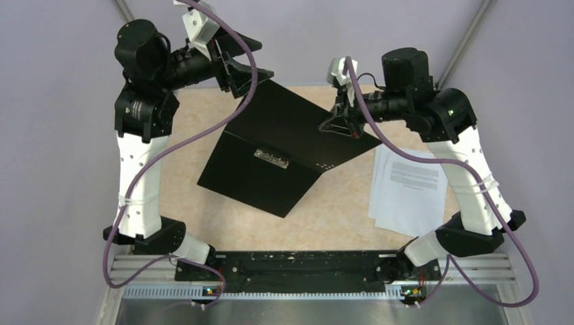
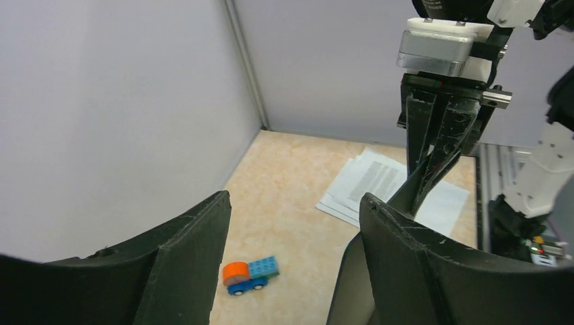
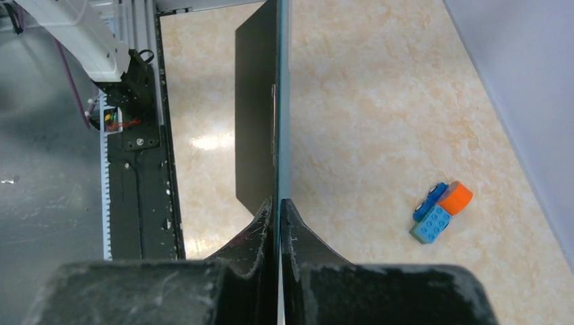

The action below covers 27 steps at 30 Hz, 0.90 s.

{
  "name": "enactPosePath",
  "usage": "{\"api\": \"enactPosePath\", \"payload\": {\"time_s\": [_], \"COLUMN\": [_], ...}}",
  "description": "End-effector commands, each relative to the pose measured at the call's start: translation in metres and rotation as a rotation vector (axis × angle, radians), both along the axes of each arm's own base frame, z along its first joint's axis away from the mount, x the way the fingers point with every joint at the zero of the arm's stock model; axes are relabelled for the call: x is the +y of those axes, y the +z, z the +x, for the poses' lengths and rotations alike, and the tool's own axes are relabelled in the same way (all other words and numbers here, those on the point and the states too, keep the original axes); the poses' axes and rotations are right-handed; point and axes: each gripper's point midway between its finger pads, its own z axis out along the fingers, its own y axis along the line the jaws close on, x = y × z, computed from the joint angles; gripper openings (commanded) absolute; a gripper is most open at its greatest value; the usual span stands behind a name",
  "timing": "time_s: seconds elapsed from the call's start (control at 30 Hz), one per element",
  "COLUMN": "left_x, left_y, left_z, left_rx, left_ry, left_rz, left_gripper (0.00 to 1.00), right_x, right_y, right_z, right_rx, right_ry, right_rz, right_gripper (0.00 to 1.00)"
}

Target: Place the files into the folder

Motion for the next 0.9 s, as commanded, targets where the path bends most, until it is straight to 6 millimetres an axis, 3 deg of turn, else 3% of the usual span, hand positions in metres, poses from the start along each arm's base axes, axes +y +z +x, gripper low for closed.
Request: {"api": "enactPosePath", "payload": {"time_s": [0.0,0.33,0.63,0.87], "left_x": [-0.001,0.008,0.006,0.005], "left_y": [-0.006,-0.034,-0.055,-0.082], "left_z": [-0.016,-0.017,-0.001,0.013], "left_rx": [0.054,0.205,0.284,0.362], "left_ry": [-0.180,-0.405,-0.423,-0.393], "left_rz": [0.006,0.000,0.003,-0.001], "left_gripper": [0.73,0.61,0.54,0.46], "right_x": [0.006,0.010,0.013,0.015], "right_y": [0.017,0.010,0.007,0.009], "right_z": [0.005,0.019,0.024,0.027], "right_rx": [-0.106,-0.113,-0.120,-0.128], "right_ry": [0.002,-0.012,-0.006,-0.005], "right_rz": [0.010,-0.024,-0.037,-0.036], "right_gripper": [0.00,0.00,0.00,0.00]}}
